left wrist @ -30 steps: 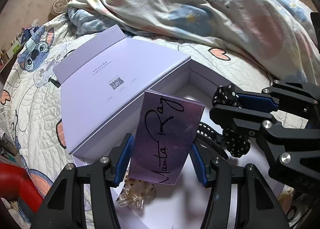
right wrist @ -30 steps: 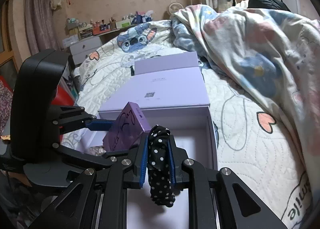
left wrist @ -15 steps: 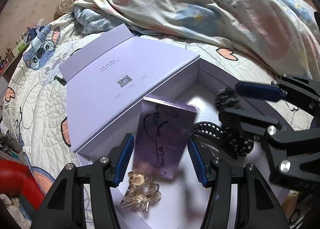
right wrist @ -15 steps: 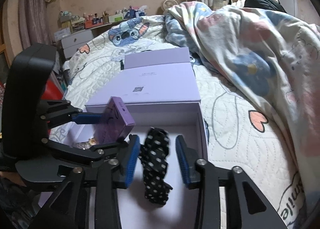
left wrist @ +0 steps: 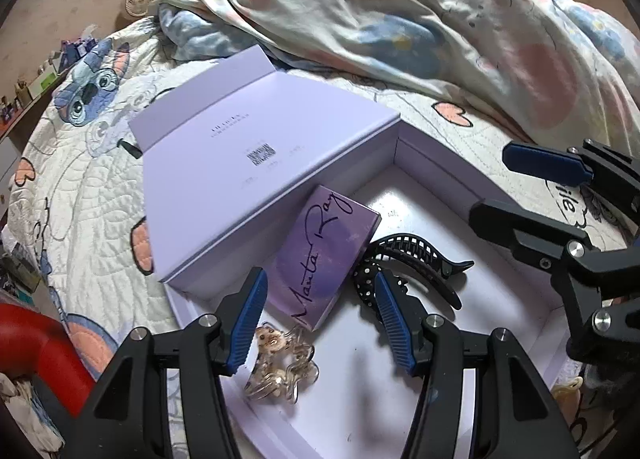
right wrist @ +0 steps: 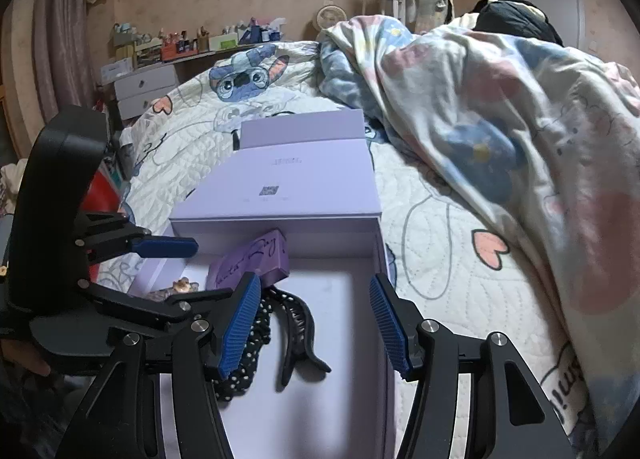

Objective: Organize rigid objects
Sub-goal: 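Carry the card and scrunchie over the lavender box and open both grippers, then withdraw both grippers from the box toward the remaining items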

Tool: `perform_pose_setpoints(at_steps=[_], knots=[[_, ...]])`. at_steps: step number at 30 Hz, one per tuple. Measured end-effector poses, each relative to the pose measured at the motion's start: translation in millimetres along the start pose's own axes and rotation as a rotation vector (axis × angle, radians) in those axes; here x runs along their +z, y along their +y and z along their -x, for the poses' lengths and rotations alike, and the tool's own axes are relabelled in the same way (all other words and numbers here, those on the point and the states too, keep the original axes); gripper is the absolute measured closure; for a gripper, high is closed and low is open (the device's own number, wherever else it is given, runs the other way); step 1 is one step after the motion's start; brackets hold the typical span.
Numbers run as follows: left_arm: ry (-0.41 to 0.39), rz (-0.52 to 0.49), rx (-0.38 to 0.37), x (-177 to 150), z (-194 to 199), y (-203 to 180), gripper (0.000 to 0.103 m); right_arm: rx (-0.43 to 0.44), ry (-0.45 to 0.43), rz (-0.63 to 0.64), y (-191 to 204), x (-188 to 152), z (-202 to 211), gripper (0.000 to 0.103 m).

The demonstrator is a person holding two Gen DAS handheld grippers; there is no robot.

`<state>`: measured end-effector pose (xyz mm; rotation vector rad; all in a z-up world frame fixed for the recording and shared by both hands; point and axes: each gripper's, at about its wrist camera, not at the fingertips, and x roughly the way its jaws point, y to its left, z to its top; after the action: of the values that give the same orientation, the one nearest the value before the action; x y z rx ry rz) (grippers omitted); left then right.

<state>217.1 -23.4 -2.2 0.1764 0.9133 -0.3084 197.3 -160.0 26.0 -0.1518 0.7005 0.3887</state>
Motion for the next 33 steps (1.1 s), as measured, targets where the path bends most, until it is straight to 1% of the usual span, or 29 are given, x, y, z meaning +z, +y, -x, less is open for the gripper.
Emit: perform_pose_setpoints(at_steps=[4, 6, 14, 21, 24, 29, 33], knots=[[-0.005, 0.016, -0.009, -0.5, 10.5, 3.0, 0.048, -0.004, -0.010, 0.001, 3.0, 2.4, 10.2, 0.046], [-0.011, 0.022, -0.005, -1.7, 16.5, 4.2, 0.048, -0.004, -0.018, 0.003, 5.4, 3.0, 17.0, 0.044], [-0.060, 0.025, 0.007, -6.3, 47.2, 2.9, 0.047, -0.014, -0.034, 0.018, 16.1, 4.4, 39.5, 0.043], [-0.089, 0.032, 0.005, -10.7, 70.9, -0.1, 0.047, -0.025, -0.057, 0.035, 26.0, 3.4, 64.6, 0.039], [-0.102, 0.042, 0.002, -13.4, 81.3, -0.4, 0.048, -0.029, -0.069, 0.045, 29.6, 4.0, 75.4, 0.039], [-0.126, 0.047, 0.015, -18.6, 99.2, -3.9, 0.047, -0.039, -0.083, 0.053, 33.8, 2.7, 91.6, 0.039], [-0.152, 0.046, 0.021, -22.9, 114.5, -7.4, 0.047, -0.041, -0.095, 0.059, 38.7, 0.4, 105.4, 0.036]])
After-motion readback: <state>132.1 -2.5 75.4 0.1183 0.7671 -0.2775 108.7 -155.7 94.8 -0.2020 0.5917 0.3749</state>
